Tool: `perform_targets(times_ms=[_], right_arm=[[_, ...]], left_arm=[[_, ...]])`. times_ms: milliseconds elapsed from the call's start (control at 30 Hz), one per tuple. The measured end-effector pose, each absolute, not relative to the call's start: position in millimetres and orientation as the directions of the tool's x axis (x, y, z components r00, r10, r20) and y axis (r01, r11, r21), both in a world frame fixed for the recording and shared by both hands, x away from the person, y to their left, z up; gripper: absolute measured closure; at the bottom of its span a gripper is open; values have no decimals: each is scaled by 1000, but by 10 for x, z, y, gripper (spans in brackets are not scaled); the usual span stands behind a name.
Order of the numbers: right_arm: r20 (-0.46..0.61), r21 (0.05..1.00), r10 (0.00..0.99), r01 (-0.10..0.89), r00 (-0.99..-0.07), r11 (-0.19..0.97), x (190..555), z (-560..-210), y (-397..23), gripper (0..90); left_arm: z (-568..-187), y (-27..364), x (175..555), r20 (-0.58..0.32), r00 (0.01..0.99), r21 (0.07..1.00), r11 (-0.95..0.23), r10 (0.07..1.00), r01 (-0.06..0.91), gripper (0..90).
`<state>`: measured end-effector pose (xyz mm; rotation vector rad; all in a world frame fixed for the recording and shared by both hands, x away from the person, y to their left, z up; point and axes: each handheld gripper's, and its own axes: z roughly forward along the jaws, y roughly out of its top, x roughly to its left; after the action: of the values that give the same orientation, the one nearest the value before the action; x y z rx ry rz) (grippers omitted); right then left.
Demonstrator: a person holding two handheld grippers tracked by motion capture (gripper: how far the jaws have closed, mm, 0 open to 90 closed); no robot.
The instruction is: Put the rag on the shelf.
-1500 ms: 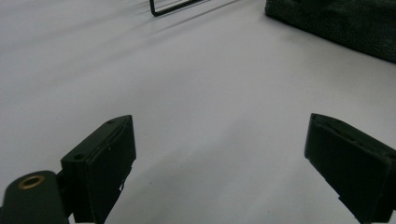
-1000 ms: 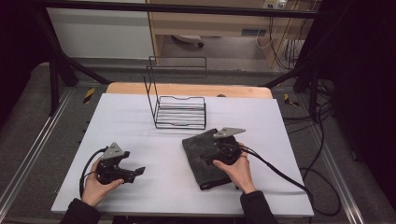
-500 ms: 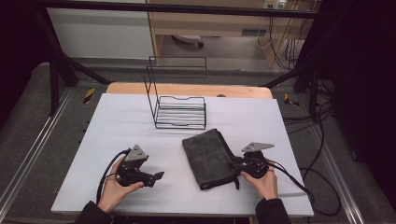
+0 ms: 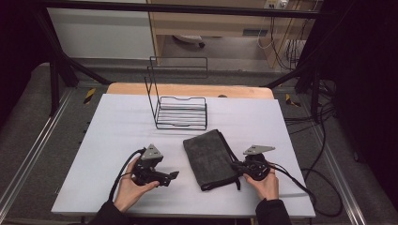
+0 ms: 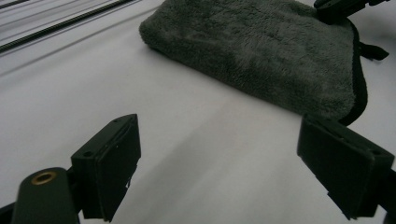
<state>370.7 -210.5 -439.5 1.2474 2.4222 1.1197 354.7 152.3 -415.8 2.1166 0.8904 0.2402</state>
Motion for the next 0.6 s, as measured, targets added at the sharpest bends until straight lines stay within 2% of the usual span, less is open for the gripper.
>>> perform_targets(times_ms=[133,233,300,367,400,467,600], right_arm=[[149,731,777,598,-611,330,3696,-4333,-2153,852],[134,733,791,597,-596,326,3707,-4331,-2163,835],[112,722,791,596,-602,351,3721,-4374,-2142,750],[97,720,788,590,-608,367,3726,-4397,-2134,733],[113,721,790,597,-603,352,3719,-4394,-2141,688],[116,725,792,597,-599,345,3718,-4380,-2161,664],[138,750,797,588,-588,304,3670,-4349,-2241,594]], left_arm=[[-4137,1387,3538,-131,741,741,-432,658,514,174],[-4130,1263,3514,-137,751,736,-441,646,514,231],[-4119,1109,3468,-146,762,730,-451,630,513,277],[-4117,1052,3450,-142,767,728,-459,625,509,297],[-4115,995,3431,-142,775,724,-470,616,506,348],[-4123,875,3398,-143,786,716,-485,602,502,357],[-4165,662,3361,-131,800,700,-517,585,493,443]])
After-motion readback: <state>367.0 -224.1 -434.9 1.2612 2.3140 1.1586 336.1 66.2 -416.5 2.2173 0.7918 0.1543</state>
